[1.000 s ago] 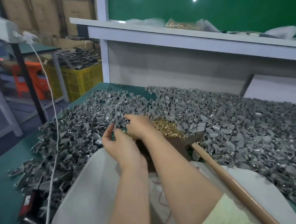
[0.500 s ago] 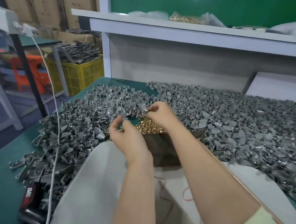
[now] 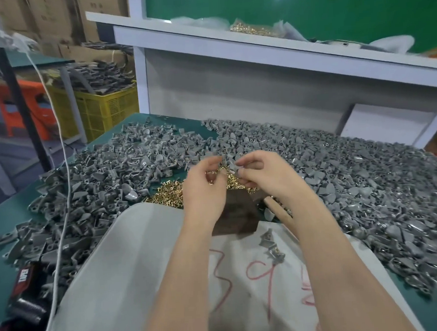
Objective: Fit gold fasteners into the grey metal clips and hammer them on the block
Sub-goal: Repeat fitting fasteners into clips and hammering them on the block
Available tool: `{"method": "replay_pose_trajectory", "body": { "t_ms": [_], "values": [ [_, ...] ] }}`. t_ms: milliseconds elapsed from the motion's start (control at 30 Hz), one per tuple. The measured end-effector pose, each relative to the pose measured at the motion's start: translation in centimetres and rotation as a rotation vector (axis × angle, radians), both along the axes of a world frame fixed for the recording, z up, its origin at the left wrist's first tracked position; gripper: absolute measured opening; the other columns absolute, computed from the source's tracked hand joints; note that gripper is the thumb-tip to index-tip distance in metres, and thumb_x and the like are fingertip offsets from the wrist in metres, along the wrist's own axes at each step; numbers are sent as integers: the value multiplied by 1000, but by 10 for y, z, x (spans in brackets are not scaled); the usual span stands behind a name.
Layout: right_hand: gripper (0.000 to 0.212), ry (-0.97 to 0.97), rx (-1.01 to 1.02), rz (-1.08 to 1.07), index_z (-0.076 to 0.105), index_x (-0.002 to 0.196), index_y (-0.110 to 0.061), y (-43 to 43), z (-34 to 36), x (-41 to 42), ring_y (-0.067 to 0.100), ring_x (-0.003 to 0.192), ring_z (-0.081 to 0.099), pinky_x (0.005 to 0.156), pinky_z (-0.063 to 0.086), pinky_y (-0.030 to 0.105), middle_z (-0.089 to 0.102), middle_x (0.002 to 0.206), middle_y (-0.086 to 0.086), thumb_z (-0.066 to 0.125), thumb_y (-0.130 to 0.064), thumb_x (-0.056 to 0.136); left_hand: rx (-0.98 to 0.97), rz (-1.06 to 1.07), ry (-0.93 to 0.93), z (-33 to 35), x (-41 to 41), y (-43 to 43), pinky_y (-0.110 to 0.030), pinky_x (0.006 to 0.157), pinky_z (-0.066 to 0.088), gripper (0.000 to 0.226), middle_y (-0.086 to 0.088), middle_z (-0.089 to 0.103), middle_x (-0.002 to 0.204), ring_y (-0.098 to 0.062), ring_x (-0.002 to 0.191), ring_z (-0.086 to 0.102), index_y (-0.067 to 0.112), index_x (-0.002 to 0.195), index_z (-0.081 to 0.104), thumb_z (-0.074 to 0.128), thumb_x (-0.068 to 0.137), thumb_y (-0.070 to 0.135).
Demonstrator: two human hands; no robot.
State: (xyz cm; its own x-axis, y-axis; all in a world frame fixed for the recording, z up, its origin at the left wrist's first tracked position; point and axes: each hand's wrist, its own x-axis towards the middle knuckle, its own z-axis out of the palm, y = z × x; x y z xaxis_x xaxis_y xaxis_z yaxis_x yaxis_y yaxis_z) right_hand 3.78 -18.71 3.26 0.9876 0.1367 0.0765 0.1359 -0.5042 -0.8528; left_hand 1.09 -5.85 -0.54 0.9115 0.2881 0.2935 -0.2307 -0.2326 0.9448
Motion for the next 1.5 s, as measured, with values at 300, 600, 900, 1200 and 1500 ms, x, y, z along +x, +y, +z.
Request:
{"method": "replay_pose_trajectory", "body": {
  "t_ms": [300, 600, 900, 1200, 1500],
  "values": [
    [7, -22, 43, 48, 65, 88, -12, 1, 7, -7, -5, 51, 58, 52, 46, 11, 66, 73, -1, 62, -6, 88, 40, -47, 20, -2, 1, -1, -7, 74, 40, 14, 9, 65, 89, -5, 87, 60, 16, 102, 65, 65, 88, 15],
    [24, -16, -557, -180, 68, 98, -12, 37, -28, 52, 19, 89, 63, 84, 49, 32, 68, 103, 4, 69, -31, 85, -500, 230, -8, 3, -1, 13, -27, 85, 52, 4, 2, 70, 85, -12, 87, 68, 18, 86, 64, 66, 88, 15],
    [44, 290, -974, -53, 50, 127, -2, 81, -39, 78, 24, 57, 43, 62, 43, 32, 45, 86, 11, 56, -10, 85, -836, 273, -54, 7, -2, 12, -18, 74, 55, 6, -2, 70, 84, -7, 79, 69, 13, 88, 60, 58, 93, 11],
    [24, 132, -600, -188, 64, 111, -3, 58, -34, 80, 24, 94, 62, 75, 48, 29, 65, 110, 10, 55, -9, 90, -563, 198, 15, 3, 0, 8, -22, 79, 48, 7, -1, 68, 90, -11, 86, 63, 21, 83, 61, 64, 89, 18],
    [8, -24, -85, -168, 67, 79, -15, 18, -7, 27, 19, 74, 61, 81, 56, 37, 66, 78, 2, 64, -11, 86, -40, 90, 65, -4, 0, 1, -7, 59, 36, 4, 15, 59, 75, 2, 68, 53, 24, 88, 61, 64, 89, 21]
  ]
}}
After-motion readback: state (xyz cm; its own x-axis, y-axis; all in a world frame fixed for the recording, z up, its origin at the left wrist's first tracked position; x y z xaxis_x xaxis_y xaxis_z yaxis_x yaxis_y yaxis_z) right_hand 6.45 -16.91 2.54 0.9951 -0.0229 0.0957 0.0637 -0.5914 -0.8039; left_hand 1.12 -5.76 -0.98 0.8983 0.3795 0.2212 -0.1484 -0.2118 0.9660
